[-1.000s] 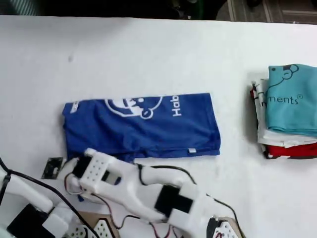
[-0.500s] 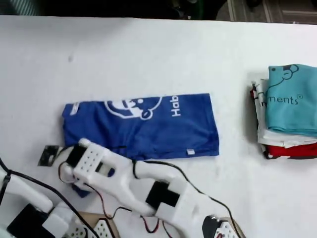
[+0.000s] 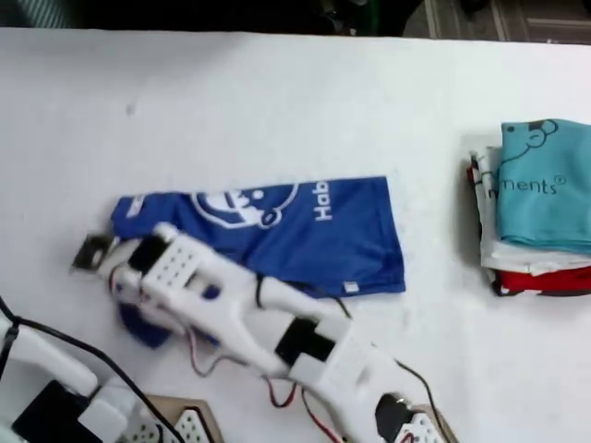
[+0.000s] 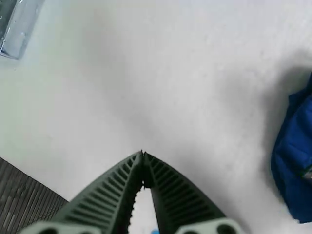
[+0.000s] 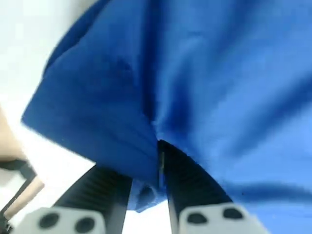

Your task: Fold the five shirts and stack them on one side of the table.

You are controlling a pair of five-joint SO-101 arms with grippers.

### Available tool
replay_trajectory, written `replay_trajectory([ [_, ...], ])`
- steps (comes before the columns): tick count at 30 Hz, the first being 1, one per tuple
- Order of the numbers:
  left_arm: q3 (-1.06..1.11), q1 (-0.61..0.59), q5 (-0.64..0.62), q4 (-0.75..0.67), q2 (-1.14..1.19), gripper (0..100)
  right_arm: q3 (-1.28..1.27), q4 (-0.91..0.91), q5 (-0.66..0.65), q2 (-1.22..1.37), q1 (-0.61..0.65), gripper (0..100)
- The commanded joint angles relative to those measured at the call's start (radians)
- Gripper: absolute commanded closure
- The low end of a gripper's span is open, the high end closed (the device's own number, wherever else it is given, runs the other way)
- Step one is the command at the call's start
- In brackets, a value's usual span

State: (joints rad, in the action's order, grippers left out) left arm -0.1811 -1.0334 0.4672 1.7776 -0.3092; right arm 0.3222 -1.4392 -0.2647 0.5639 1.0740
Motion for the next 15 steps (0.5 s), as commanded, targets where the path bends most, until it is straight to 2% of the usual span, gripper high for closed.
replay_trajectory([
  [1, -0.038, 0.001, 0.002, -0.002, -0.035, 98, 0.1, 0.001, -0.005, -0.07, -0.077, 97.7],
  [6, -0.034, 0.001, 0.002, -0.002, -0.035, 98, 0.184, 0.024, -0.005, -0.056, -0.145, 95.0],
  [13, -0.035, 0.002, 0.002, -0.002, -0.033, 98, 0.359, 0.016, 0.003, 0.13, -0.22, 61.1],
  [15, -0.035, 0.001, 0.003, -0.002, -0.033, 98, 0.445, -0.031, 0.003, 0.182, -0.24, 56.8],
])
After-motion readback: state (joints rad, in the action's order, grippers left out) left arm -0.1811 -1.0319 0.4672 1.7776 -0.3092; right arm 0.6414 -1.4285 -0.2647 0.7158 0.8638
